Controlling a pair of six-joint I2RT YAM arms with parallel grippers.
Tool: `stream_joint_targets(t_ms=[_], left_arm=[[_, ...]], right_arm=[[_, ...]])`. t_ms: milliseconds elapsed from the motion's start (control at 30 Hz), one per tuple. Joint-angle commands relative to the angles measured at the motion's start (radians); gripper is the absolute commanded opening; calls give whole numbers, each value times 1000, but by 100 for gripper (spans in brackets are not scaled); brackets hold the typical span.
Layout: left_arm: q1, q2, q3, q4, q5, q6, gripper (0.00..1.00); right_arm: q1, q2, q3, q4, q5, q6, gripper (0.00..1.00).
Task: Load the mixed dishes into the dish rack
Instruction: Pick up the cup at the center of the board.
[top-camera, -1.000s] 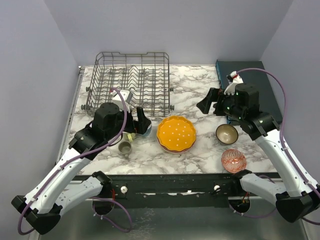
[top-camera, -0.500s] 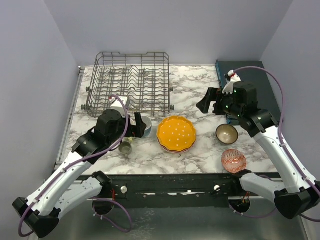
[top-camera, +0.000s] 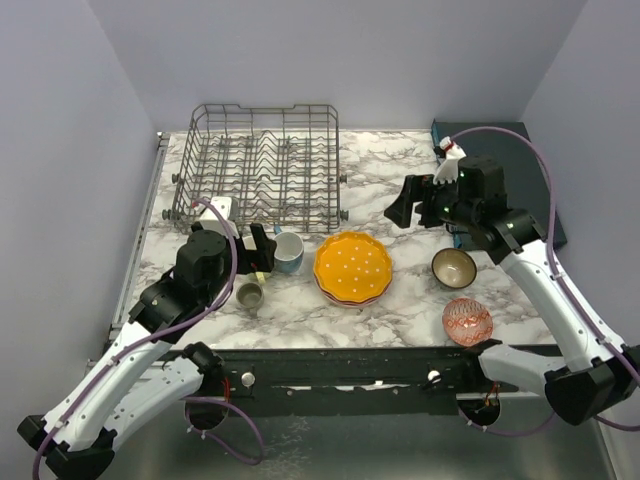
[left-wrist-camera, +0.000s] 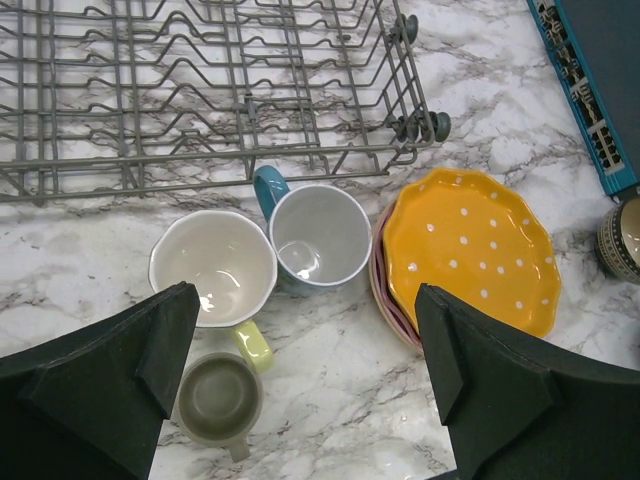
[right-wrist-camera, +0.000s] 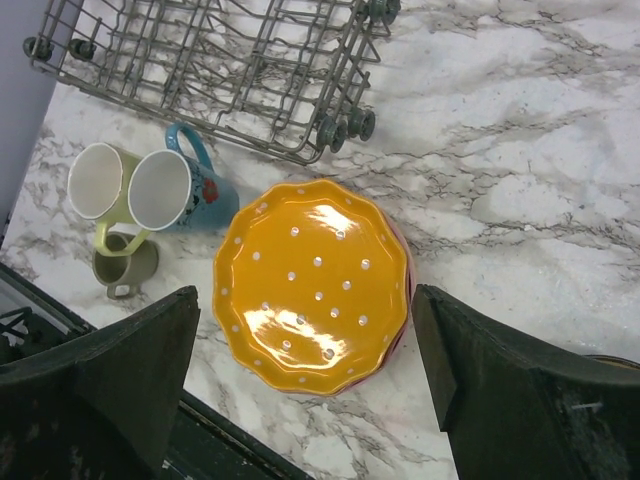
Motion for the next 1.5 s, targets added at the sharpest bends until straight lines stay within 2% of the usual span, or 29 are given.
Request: stream_joint_targets(t_ms=[0, 167, 367, 567, 1133, 1467], left_arm=[[0, -21, -10, 12, -102, 0, 99], [0, -28, -13, 6, -128, -3, 99], [1, -31, -13, 1, -153, 4, 99], [2, -42, -15, -5, -182, 0, 99], [7, 1, -14, -16, -181, -1, 98], [33, 133, 4, -42, -146, -40, 93]], right_arm=[[3, 50, 54, -23, -47, -13, 93], [47, 112, 83, -11, -5, 1, 91], [168, 213, 145, -27, 158, 2, 90], [257, 294, 190, -42, 256, 3, 90], [403, 458, 253, -30, 299, 30, 85], [419, 479, 241, -1, 287, 39, 83]])
